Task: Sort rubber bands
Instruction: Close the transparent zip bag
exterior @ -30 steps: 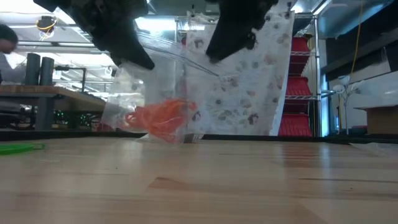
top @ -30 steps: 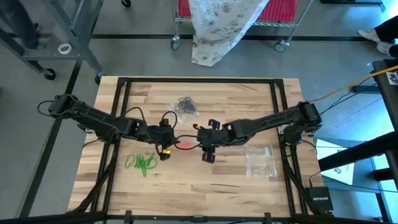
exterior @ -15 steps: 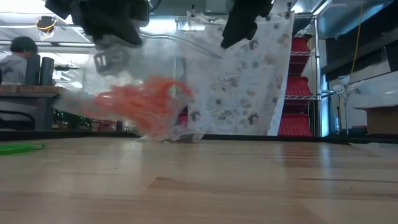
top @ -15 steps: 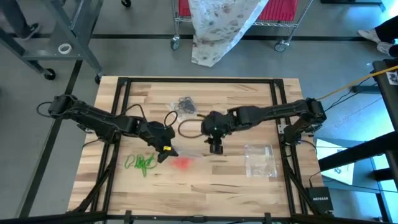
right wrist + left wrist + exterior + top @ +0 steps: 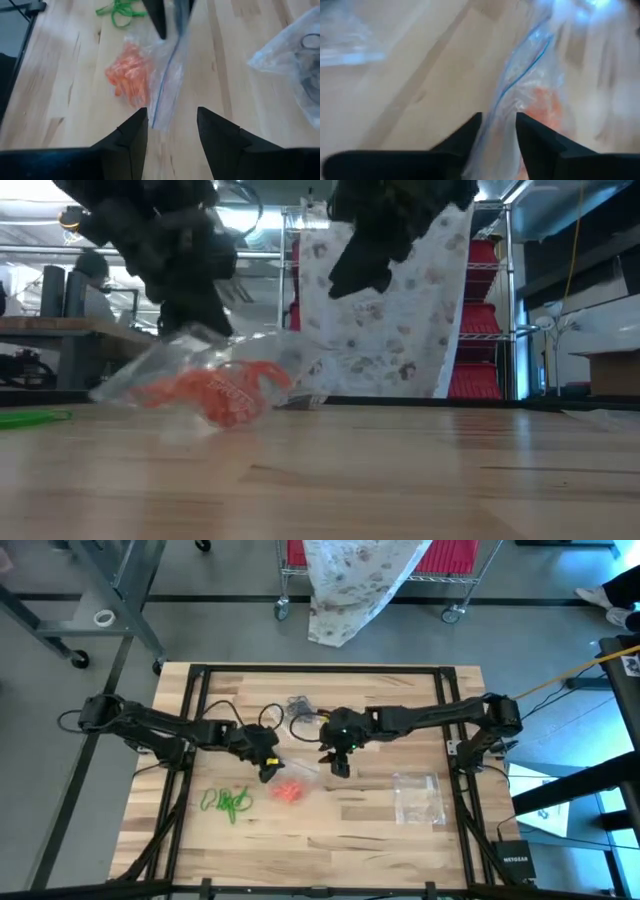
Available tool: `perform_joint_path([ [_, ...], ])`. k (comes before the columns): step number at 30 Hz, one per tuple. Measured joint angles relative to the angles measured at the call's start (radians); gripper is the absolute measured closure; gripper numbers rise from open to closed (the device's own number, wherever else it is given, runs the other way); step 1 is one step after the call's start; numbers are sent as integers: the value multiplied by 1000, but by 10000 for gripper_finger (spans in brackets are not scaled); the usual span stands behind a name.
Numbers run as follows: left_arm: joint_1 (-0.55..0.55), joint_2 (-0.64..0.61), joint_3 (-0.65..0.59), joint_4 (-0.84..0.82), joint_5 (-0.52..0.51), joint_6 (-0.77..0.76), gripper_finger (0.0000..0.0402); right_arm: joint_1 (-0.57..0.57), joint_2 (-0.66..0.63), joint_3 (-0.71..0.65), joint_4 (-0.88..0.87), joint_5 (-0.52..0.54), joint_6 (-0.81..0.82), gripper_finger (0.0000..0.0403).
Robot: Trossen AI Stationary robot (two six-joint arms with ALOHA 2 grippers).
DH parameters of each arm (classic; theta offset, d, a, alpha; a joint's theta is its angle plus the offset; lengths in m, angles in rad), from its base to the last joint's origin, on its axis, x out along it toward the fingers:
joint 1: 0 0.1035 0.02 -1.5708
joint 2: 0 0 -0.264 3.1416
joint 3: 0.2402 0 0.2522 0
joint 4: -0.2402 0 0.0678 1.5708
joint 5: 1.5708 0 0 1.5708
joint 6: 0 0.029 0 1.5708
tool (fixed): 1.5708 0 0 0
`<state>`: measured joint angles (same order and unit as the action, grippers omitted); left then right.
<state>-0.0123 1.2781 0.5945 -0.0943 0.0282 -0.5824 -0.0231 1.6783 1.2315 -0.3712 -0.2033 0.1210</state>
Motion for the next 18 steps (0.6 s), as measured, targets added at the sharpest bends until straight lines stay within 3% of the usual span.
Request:
perform_joint_path([
  [7,53,-40,27,-181,-5,253,241,3,30,-152,324,7,14,239],
  [11,44,-77,31,-130,-17,226,238,4,77,-182,421,43,14,239],
  [18,-119,-22,-74,125,-53,62,250,3,199,-181,551,103,-28,239],
])
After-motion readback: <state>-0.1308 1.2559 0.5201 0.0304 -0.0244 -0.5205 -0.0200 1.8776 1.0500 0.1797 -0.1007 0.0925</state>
